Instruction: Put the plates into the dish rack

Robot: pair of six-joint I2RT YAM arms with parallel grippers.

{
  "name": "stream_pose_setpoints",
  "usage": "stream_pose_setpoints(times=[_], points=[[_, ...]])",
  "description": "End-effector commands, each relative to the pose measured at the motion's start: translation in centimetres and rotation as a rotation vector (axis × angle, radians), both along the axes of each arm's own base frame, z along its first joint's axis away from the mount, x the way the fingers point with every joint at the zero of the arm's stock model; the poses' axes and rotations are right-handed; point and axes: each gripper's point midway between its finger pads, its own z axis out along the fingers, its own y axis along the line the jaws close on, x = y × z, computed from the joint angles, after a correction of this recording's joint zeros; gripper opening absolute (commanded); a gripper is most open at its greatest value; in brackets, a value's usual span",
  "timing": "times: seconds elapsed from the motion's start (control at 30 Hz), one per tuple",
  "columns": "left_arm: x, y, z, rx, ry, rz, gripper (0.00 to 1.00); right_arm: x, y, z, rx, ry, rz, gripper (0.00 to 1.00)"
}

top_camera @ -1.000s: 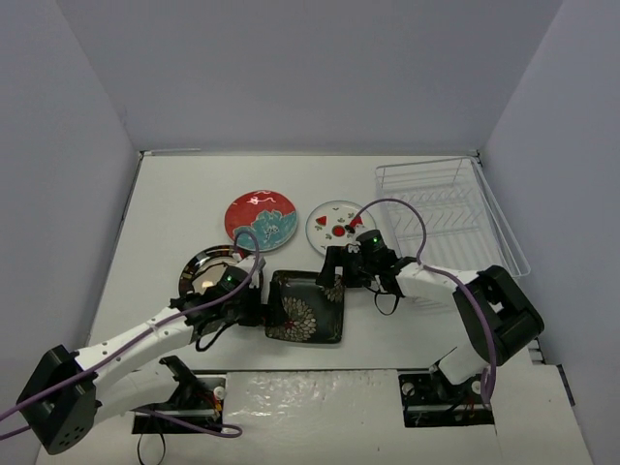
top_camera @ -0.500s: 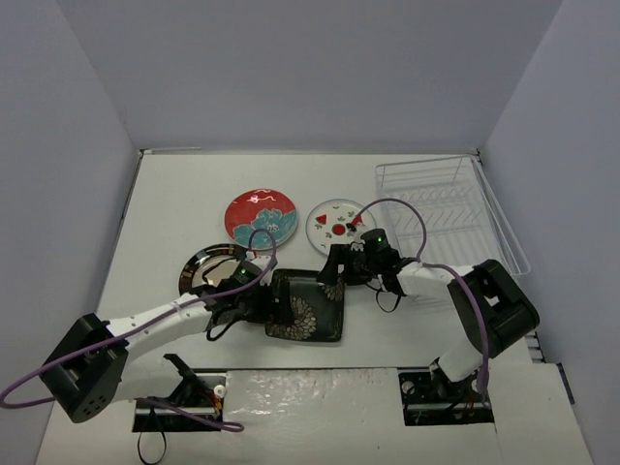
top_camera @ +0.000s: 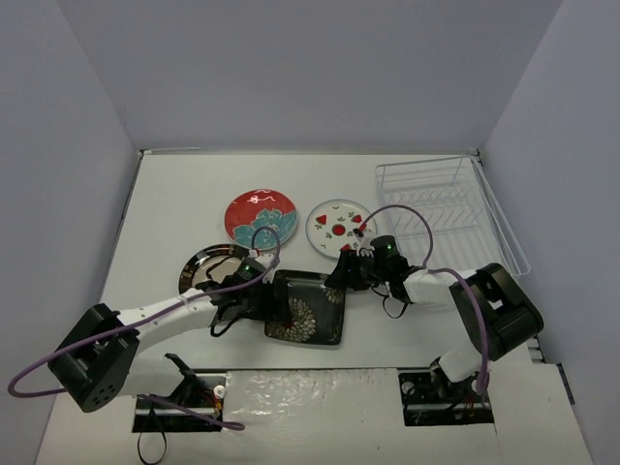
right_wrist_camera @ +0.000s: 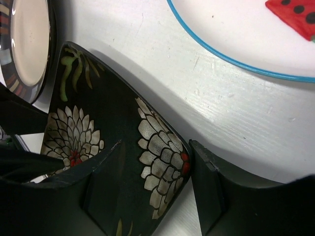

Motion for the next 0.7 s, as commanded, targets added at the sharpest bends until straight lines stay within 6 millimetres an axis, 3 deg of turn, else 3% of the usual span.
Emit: stream_pose_setpoints(times=[0.0,0.27,0.4,0.63,0.67], points=[[0.4,-1.3,-0.2,-0.024,0.022,-0.016,0.55,-6.0,-0.1,-2.5,0.015,0.230,0.104,0.45],[0.5,-2.3,-0.1,-0.028,0.011,-0.024,0.50,-6.2,0.7,-2.5,0.063,0.250,0.138,0.23],[0.5,-2.0,-0.1,-0.007,0.006,-0.024,0.50,-5.9,1.0,-2.0,0.078,0.235,0.145,0.00],[0.6,-1.7,0.3,0.010,-0.009,-0.019,0.51,-4.6,1.7,1.1,0.122,0.136,0.142,0.00],[0.8,-1.7,0.6,0.007,-0.021,-0.016,0.55,-4.1,1.6,1.7,0.121,0.103,0.130,0.00]])
